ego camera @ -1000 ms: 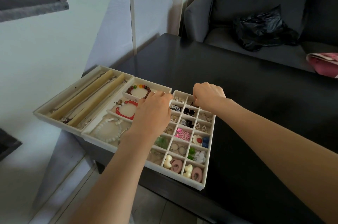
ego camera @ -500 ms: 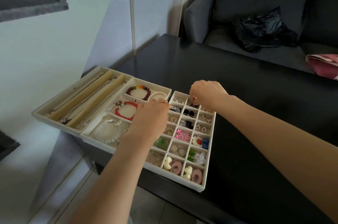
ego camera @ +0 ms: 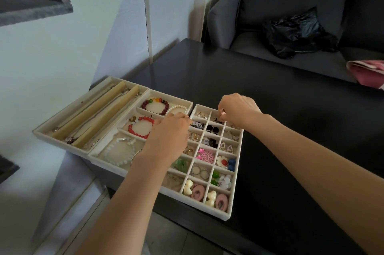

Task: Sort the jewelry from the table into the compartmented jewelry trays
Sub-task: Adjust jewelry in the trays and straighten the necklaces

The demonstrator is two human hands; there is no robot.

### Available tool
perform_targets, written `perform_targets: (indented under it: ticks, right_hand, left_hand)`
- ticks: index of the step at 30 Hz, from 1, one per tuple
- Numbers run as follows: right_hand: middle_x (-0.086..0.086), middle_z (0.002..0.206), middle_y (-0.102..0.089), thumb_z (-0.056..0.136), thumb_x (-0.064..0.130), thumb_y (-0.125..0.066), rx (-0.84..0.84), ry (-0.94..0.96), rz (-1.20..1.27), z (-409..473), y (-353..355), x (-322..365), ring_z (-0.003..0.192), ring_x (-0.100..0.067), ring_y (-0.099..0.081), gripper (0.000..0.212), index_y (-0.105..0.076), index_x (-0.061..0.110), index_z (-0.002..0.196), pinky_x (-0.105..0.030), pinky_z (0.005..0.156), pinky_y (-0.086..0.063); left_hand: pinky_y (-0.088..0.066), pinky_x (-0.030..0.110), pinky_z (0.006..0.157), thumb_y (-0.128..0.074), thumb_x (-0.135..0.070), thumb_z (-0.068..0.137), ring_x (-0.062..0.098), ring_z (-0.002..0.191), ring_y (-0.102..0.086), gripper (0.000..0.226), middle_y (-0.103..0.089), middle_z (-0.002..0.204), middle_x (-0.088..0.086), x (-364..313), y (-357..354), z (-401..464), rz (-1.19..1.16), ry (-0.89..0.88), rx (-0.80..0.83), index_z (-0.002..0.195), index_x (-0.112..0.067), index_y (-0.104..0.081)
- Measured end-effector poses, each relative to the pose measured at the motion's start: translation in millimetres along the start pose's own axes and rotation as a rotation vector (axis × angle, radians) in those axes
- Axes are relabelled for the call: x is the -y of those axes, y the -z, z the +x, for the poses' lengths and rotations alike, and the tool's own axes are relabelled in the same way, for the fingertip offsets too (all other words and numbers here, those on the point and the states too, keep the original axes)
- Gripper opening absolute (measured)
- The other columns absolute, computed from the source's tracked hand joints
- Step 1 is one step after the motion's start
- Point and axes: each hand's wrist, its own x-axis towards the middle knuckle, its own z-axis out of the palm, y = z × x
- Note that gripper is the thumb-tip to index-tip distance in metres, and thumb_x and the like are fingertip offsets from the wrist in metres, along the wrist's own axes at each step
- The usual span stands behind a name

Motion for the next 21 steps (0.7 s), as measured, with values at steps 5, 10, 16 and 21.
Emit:
perform_targets:
  ticks: [5,10,16,21]
  right_hand:
    - [-0.003,0.1,-0.064,0.092,0.018,-0.058,0.004,0.027,0.024,-1,-4,0,0.082,-0.016,-0.061,0.019,-0.065,0.016,0.109,-0.024,0.063,-0.048]
    - [-0.001,0.102,-0.065,0.094,0.02,-0.053,0.028,0.054,0.043,-5,0,-2,0.085,-0.016,-0.062,0.018,-0.069,0.017,0.101,-0.02,0.058,-0.042]
    - [-0.003,0.11,-0.064,0.095,0.02,-0.053,0.108,0.057,0.043,-7,-1,-4,0.088,-0.015,-0.062,0.023,-0.064,0.017,0.115,-0.024,0.066,-0.047]
    - [0.001,0.113,-0.062,0.093,0.018,-0.054,0.121,0.045,0.114,-7,6,-8,0.092,-0.014,-0.06,0.021,-0.068,0.021,0.109,-0.027,0.073,-0.051]
  left_hand:
    - [-0.033,0.032,0.106,-0.049,-0.018,0.095,0.013,0.126,-0.044,0.041,-0.048,0.138,-0.004,0,-1,1,-0.004,0.006,-0.004,0.136,-0.021,-0.046]
    - [-0.034,0.034,0.106,-0.05,-0.017,0.095,0.014,0.127,-0.043,0.042,-0.048,0.138,-0.004,-1,0,2,0.001,0.01,0.007,0.136,-0.021,-0.045]
    - [-0.034,0.033,0.106,-0.049,-0.019,0.095,0.013,0.125,-0.045,0.041,-0.048,0.137,-0.003,-2,1,1,0.009,0.006,0.006,0.136,-0.02,-0.045]
    - [-0.033,0.033,0.106,-0.048,-0.019,0.096,0.013,0.125,-0.045,0.04,-0.048,0.136,-0.003,-2,1,1,0.003,0.01,0.007,0.135,-0.02,-0.045]
